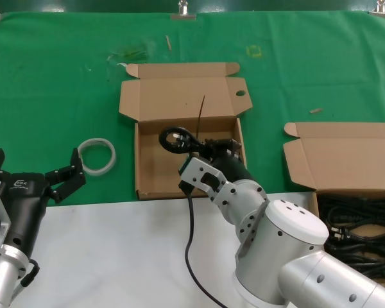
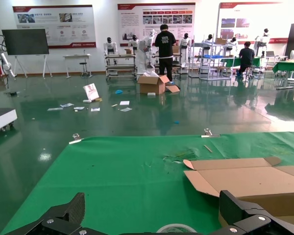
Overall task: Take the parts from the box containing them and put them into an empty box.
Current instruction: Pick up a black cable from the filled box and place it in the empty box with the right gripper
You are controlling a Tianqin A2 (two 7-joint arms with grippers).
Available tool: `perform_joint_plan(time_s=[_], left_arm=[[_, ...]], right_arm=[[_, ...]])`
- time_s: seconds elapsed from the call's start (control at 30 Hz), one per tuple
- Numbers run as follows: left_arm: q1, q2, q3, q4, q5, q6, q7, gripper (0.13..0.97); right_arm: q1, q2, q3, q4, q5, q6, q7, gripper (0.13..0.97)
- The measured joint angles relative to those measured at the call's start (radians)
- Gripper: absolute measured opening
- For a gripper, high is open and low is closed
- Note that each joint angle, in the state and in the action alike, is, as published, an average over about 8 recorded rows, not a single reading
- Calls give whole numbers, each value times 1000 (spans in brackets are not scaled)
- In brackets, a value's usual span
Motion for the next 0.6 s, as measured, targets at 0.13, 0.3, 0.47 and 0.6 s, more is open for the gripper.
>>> perform_joint_plan(time_s=[0.13, 0.3, 0.47, 0.6], left_arm=[[0, 0, 0, 0, 0, 0, 0, 966], [0, 0, 0, 0, 0, 0, 0, 966], [0, 0, 0, 0, 0, 0, 0, 966], [0, 0, 0, 0, 0, 0, 0, 966]], right_arm=[[1, 0, -4, -2, 6, -13, 34, 207], [0, 0, -7, -4, 9, -25, 64, 209], [0, 0, -8, -5, 9, -26, 68, 213], [0, 0, -8, -5, 9, -26, 68, 231]])
